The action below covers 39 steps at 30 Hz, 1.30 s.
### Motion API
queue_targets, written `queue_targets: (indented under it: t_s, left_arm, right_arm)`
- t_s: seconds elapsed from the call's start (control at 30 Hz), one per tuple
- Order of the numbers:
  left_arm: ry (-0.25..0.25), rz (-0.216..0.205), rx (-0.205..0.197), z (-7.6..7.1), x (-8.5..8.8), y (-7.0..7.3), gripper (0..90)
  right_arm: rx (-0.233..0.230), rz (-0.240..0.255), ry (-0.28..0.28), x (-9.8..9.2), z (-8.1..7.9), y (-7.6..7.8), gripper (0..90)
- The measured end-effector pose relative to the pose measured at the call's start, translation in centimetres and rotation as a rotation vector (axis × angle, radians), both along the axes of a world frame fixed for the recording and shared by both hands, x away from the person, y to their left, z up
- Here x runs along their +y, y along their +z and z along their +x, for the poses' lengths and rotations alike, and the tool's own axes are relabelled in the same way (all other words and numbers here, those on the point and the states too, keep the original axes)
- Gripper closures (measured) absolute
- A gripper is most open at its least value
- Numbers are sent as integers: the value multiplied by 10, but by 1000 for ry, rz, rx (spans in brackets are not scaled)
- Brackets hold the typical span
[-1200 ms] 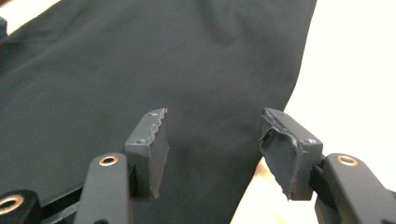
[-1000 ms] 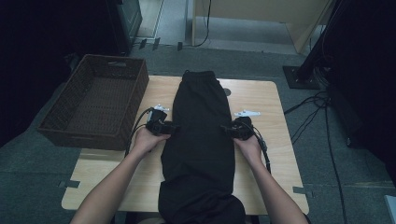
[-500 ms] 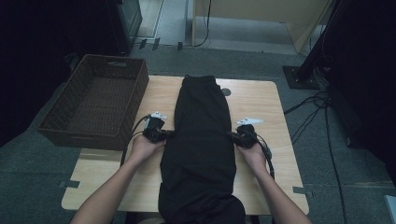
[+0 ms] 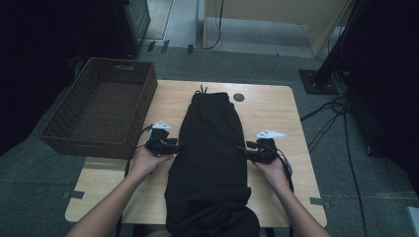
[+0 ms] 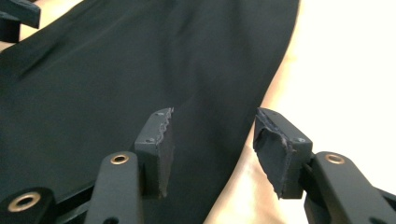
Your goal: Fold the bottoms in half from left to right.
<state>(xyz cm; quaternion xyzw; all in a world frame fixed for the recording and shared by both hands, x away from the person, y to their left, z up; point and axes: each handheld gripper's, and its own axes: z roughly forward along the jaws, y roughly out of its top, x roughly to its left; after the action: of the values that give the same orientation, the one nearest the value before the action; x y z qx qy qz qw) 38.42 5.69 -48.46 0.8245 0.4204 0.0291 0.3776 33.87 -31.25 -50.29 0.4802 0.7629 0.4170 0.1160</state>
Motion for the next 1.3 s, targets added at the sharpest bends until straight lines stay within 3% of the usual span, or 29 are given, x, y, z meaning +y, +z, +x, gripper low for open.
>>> queue_targets:
  t_s: [0.17,0.3,0.47,0.57,0.63,0.7,0.8,1.0,1.3]
  left_arm:
    - [7,15,-5,33,-15,-1,463]
    - [16,18,3,50,-21,-5,458]
    - [17,34,34,56,-26,-15,504]
    - [17,30,30,55,-25,-18,595]
    - [8,29,35,53,-24,-18,685]
    - [1,33,38,50,-23,-18,777]
    - [-18,38,46,40,-21,-18,854]
    - [-61,32,49,3,-16,-19,887]
    - [-112,35,83,-50,-8,-17,889]
  right_arm:
    - [20,-4,-18,7,39,-2,458]
    - [13,-44,-52,12,62,-2,432]
    - [19,-52,-73,19,78,-8,463]
    - [15,-67,-80,21,79,-13,505]
    - [20,-50,-76,21,77,-13,595]
    - [12,-64,-69,22,73,-14,673]
    - [28,-43,-80,22,64,-13,723]
    - [31,-47,-26,18,32,-13,735]
    - [95,-17,34,14,-19,-11,741]
